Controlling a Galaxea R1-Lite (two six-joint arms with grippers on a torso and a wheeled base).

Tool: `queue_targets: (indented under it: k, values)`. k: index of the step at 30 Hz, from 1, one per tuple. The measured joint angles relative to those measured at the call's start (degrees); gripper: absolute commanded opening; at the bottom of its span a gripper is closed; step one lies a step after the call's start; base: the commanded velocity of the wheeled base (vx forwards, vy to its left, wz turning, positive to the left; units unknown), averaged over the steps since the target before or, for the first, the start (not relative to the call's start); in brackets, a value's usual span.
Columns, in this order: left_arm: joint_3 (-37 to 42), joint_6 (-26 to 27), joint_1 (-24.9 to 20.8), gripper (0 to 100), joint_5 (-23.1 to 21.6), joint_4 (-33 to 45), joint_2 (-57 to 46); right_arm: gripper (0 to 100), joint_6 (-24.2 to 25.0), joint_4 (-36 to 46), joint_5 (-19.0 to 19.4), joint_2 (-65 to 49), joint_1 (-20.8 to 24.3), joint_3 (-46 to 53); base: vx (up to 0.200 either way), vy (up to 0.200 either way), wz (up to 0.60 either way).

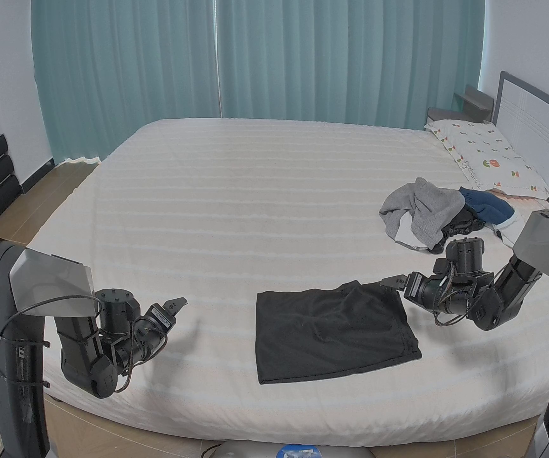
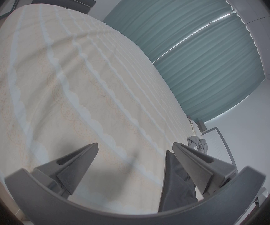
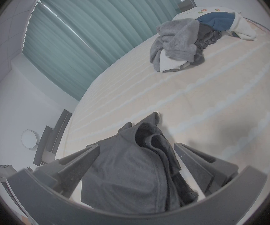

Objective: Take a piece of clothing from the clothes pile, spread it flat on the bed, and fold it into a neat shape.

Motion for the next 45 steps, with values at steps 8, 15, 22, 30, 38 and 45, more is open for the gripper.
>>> queue_targets:
  k: [8, 15, 22, 30, 38, 45]
  values:
    - [0.0, 0.0, 0.0, 100, 0.0, 0.0, 0.0, 0, 2.2, -1.1, 0.1, 4.4, 0.3, -3.9, 0.0, 0.0, 0.0]
    - [0.0, 0.0, 0.0, 100, 0.0, 0.0, 0.0, 0, 2.7, -3.3, 0.0, 7.3, -0.3, -6.7, 0.0, 0.0, 0.0]
    - [0.0, 0.0, 0.0, 100, 0.0, 0.0, 0.0, 0, 2.8, -3.4, 0.0, 8.9, -1.9, -7.2, 0.0, 0.0, 0.0]
    - [0.0, 0.0, 0.0, 100, 0.0, 0.0, 0.0, 0, 6.4, -3.4, 0.0, 10.0, -3.5, -8.3, 0.0, 0.0, 0.0]
    - [0.0, 0.0, 0.0, 100, 0.0, 0.0, 0.0, 100, 7.1, -3.3, 0.2, 10.6, -3.7, -8.8, 0.0, 0.0, 0.0]
    - [0.1, 0.0, 0.0, 100, 0.0, 0.0, 0.0, 100, 7.2, -3.4, 0.6, 10.3, -4.6, -8.2, 0.0, 0.0, 0.0]
